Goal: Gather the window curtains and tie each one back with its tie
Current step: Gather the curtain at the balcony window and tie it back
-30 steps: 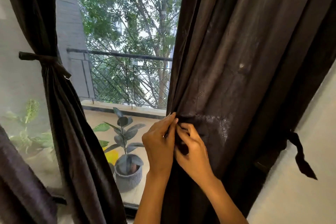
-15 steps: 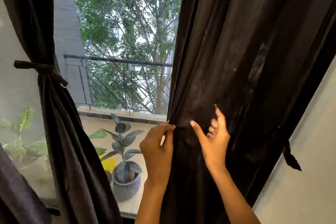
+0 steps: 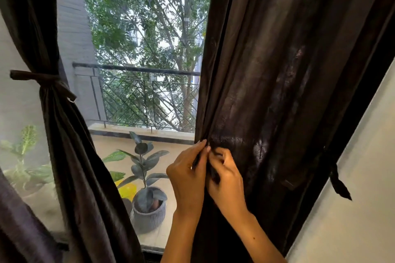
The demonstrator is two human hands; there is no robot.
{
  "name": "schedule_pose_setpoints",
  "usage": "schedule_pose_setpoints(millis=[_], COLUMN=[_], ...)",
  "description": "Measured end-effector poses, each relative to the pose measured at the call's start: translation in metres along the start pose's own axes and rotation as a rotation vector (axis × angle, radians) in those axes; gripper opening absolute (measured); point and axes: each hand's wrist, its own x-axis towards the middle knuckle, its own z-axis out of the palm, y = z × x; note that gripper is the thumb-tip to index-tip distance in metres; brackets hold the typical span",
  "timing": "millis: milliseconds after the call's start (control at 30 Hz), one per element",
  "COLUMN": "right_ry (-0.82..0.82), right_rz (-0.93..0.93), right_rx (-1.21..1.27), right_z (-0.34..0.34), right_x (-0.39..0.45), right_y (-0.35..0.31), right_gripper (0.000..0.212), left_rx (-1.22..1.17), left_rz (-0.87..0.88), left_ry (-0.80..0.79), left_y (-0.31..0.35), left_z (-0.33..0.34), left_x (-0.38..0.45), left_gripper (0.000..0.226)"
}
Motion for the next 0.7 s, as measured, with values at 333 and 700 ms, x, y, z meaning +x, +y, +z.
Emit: schedule_pose_setpoints(millis=[333,700], right_ry=[0.403,0.313], right_rz=[0.549,0.123], right_rx=[0.481,-0.178], right_z=[-0.028,-0.004], right_x=[0.038,0.001], right_y=[0.037,-0.001], right_gripper=[0.094,0.026], left_rx=[-0.036,0.056], left_rz=[-0.040,0.116], left_ry=[0.016,-0.031], left_y=[0.001,0.000], left_z=[-0.003,0.008], left_x=[-0.001,-0.009], left_gripper=[0.033,0.025])
